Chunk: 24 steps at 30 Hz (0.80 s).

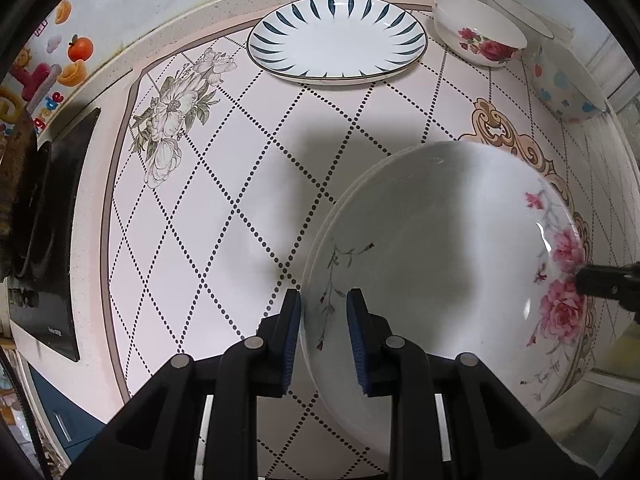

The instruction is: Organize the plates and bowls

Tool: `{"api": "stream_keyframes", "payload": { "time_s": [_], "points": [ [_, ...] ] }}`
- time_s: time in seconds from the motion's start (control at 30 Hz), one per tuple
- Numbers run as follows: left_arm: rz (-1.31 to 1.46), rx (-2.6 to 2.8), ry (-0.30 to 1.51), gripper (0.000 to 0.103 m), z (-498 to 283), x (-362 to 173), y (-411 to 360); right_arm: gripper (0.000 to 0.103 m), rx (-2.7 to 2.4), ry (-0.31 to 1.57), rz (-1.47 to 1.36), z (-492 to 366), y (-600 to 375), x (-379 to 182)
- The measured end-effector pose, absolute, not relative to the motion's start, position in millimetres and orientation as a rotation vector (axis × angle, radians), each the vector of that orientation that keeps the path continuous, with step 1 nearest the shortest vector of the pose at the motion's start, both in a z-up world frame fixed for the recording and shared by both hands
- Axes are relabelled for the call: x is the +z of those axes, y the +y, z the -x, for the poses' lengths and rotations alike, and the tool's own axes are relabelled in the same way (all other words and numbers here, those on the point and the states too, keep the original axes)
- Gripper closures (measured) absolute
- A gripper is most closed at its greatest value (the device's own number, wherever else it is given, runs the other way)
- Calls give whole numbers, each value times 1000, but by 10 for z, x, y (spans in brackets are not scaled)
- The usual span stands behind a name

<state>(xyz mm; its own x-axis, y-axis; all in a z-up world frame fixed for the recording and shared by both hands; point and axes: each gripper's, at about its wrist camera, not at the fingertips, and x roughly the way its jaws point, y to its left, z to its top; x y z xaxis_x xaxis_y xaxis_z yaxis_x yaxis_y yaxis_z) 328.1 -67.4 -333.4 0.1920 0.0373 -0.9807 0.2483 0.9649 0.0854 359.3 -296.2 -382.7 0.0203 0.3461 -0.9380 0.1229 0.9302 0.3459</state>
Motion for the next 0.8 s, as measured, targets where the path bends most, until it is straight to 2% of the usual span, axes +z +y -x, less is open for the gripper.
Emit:
{"api": "stream_keyframes", "payload": {
  "time_s": [0.23, 0.3, 0.33, 0.37, 0.43, 0.63, 0.8],
  "points": [
    [-162, -159, 1394, 81, -3356, -3215, -488, 90, 149, 1587, -369, -3679, -3097, -3638],
    [-94, -147, 1381, 79, -3460, -3074, -342, 86, 152, 1572, -407, -3757, -3173, -3507],
    [-59, -146, 1374, 73, -3543, -3009, -273, 77, 156, 1557, -427, -3810, -3197, -3442],
    [-16, -160, 1364, 71, -3697, -2945, -195, 64, 161, 1530, -450, -3901, -3212, -3356],
    [15, -178, 1358, 63, -3930, -2923, -124, 50, 176, 1459, -499, -4126, -3204, -3226],
    [144, -177, 1367, 63, -4946, -3121, 50, 50, 153, 1326, -649, -4894, -3087, -3332],
    [127, -194, 1404, 63, -5540, -3429, -25, 50, 52, 1339, -701, -5435, -2911, -3681]
  ]
}}
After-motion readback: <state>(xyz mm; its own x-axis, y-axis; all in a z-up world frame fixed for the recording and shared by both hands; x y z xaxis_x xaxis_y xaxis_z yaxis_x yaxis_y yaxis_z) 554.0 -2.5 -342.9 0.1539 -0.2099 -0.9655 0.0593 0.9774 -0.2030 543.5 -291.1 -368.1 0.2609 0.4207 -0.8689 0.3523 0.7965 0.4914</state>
